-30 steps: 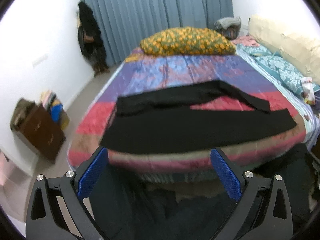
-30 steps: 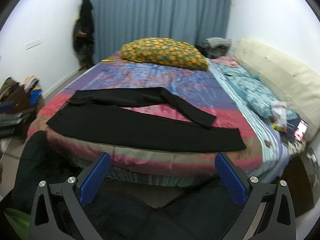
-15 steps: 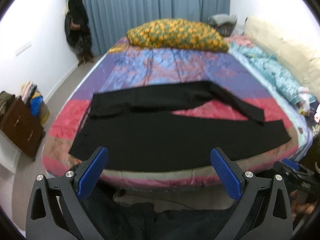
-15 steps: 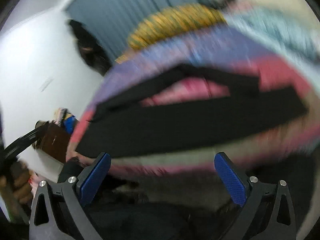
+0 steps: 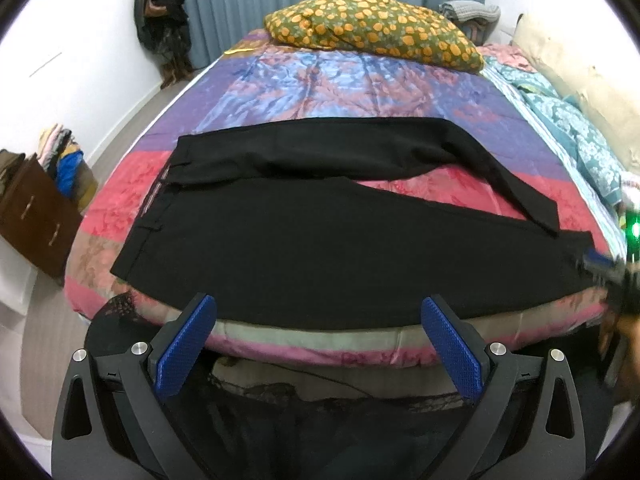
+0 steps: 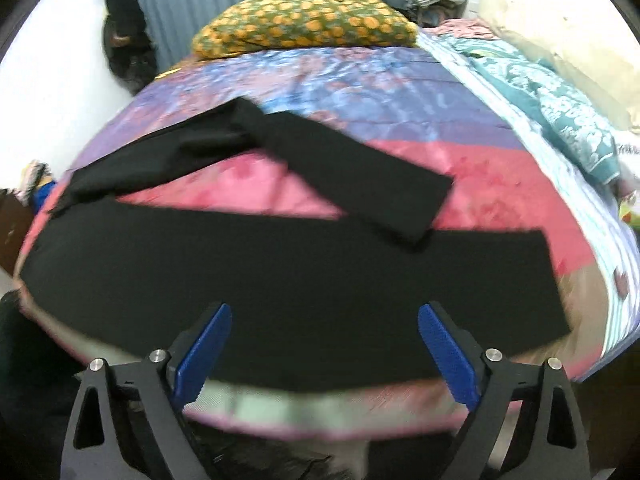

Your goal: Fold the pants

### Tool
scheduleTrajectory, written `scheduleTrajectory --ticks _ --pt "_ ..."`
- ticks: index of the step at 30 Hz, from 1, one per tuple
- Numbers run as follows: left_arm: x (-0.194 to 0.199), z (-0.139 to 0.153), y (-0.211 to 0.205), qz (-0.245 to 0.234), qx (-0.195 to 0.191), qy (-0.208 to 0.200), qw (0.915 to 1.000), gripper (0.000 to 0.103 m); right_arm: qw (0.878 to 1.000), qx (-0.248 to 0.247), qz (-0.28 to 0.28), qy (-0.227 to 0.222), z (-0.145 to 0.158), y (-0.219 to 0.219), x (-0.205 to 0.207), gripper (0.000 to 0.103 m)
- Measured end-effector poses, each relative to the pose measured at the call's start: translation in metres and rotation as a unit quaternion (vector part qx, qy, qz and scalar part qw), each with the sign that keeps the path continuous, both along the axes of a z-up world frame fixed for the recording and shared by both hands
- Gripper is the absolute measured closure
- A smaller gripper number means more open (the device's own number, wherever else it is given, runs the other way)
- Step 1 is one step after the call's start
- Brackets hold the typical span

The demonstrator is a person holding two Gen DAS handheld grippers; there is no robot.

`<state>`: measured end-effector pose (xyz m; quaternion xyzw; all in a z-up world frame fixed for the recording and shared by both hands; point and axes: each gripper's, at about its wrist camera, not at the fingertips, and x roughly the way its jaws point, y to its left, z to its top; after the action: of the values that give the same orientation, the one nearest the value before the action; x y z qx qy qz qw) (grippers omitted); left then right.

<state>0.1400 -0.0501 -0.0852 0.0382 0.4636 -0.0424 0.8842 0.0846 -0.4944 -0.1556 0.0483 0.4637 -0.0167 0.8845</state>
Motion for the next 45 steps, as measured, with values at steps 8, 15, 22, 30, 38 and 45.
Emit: scheduleTrajectory --ticks 8,15,22,30,38,45 --pt "0.019 -0.040 -0.009 0.007 0.008 0.066 0.9978 0.001 0.994 -0.079 0.077 -0.003 -0.029 0.006 0.090 0.015" --pt "0.043 -0.056 -0.012 0.013 0.025 0.082 0.9962 0.001 0.989 -0.024 0.110 0.092 -0.056 -0.012 0.176 0.098" --pt "0.075 -0.063 -0.022 0.021 0.004 0.085 0.9961 0.001 0.999 -0.032 -0.002 -0.001 0.071 -0.114 0.311 0.045" --pt "0.099 -0.076 -0.029 0.030 -0.010 0.092 0.9953 0.001 0.987 0.017 -0.159 0.015 0.020 -0.230 0.316 0.033" --pt "0.099 -0.101 -0.038 0.031 0.012 0.132 0.9907 0.001 0.944 0.217 -0.248 0.024 -0.101 -0.260 0.288 0.040" --pt "0.104 -0.105 -0.048 0.019 0.031 0.131 0.9908 0.001 0.989 0.077 -0.124 0.036 -0.059 -0.218 0.320 0.084"
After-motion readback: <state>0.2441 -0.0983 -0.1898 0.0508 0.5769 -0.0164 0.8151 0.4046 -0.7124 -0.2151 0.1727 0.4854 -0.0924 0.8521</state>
